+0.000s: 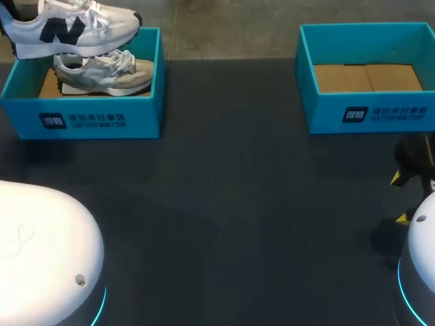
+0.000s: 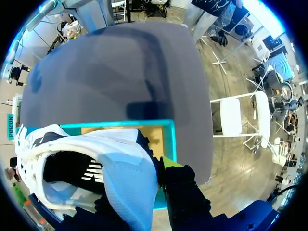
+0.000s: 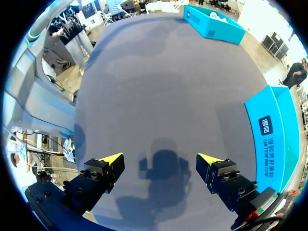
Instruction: Take the shoe out of the shoebox, open the shoe tongue, remove and reinsert the insole, then place the shoe into the shoebox
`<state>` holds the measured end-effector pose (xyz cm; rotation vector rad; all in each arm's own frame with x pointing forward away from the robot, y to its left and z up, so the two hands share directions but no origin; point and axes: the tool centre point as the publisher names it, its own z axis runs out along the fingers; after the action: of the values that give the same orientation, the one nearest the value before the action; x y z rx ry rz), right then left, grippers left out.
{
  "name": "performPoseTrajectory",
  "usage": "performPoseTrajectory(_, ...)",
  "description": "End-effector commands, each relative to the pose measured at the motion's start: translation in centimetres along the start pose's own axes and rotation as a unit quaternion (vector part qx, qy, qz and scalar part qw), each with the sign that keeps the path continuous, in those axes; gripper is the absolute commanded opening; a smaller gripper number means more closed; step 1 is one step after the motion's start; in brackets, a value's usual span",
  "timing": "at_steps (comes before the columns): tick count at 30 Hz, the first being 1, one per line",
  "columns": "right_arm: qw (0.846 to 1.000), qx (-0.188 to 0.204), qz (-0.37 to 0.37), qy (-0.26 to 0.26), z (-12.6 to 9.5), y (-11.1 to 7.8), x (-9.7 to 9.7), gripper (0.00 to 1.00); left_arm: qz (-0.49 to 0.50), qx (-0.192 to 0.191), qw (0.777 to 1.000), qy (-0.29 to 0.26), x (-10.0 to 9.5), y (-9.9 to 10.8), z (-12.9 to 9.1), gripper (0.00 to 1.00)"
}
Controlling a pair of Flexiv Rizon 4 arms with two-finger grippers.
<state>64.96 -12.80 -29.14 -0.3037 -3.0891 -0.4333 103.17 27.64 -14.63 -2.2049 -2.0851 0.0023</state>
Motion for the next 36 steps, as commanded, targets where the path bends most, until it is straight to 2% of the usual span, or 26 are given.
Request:
performPoseTrajectory(1,1.0,0.001,0.0,-0.001,0.0,0.0,0.2,1.0,0.0,-0.034,0.999,0.015,-2.1,-5.7,-0.5,0.0)
performPoseTrajectory(8,1.0,0.001,0.0,-0.001,0.0,0.0,0.2,1.0,0.003,-0.042,0.999,0.018,-6.3,-10.8,-0.1,0.0)
performPoseTrajectory(16,1.0,0.001,0.0,-0.001,0.0,0.0,0.2,1.0,0.012,-0.05,0.998,0.028,-12.1,-15.8,0.4,0.0)
performPoseTrajectory(26,1.0,0.001,0.0,-0.001,0.0,0.0,0.2,1.0,0.028,-0.047,0.998,0.039,-17.9,-20.1,1.3,0.0)
performPoseTrajectory(34,1.0,0.001,0.0,-0.001,0.0,0.0,0.2,1.0,0.029,-0.049,0.998,0.039,-22.5,-22.7,3.3,0.0)
performPoseTrajectory(36,1.0,0.001,0.0,-0.001,0.0,0.0,0.2,1.0,0.034,-0.037,0.998,0.03,-23.7,-23.3,4.0,0.0)
